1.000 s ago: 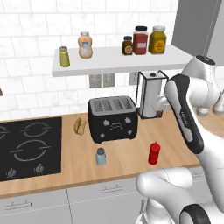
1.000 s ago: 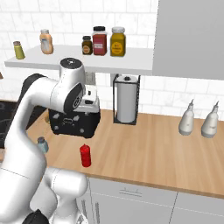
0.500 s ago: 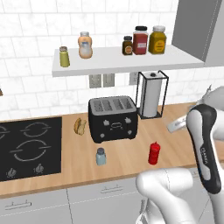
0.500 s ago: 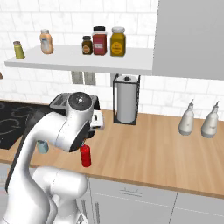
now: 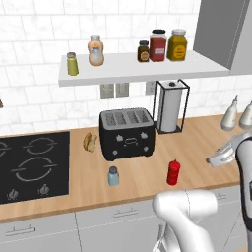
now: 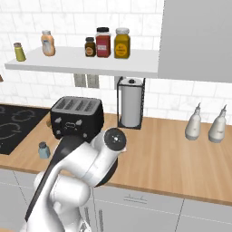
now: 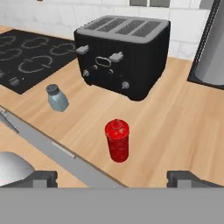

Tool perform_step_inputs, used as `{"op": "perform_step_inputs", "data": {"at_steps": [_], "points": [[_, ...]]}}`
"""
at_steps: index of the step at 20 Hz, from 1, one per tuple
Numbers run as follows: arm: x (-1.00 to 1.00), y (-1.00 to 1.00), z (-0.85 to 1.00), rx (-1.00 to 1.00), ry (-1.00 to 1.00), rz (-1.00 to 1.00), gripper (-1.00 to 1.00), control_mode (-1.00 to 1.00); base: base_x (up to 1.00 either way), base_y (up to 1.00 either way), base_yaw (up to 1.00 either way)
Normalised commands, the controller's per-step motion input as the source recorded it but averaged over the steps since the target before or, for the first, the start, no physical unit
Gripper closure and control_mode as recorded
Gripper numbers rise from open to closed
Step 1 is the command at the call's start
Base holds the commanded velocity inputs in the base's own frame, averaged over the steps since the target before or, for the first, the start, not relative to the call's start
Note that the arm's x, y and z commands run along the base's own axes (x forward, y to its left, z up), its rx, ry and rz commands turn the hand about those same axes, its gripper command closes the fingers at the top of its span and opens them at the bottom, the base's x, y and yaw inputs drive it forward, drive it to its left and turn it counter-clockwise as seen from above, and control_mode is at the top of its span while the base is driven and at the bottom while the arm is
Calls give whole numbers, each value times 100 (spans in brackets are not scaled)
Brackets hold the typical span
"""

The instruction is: Put the shaker and condiment bottle from the counter next to their counterparts in the cabinet.

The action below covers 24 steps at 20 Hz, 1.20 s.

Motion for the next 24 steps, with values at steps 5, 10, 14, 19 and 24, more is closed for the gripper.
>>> {"op": "perform_step_inputs", "data": {"at_steps": [5, 10, 14, 19, 24], "points": [[0, -10, -19, 1, -6, 19, -100, -100, 0, 0, 0], [0, 12, -54, 1, -5, 44, -100, -100, 0, 0, 0], [0, 9, -7, 0, -2, 19, -100, -100, 0, 0, 0], [0, 26, -20, -2, -13, 11, -100, -100, 0, 0, 0], [4, 37, -50, 0, 0, 13, -100, -100, 0, 0, 0]]}}
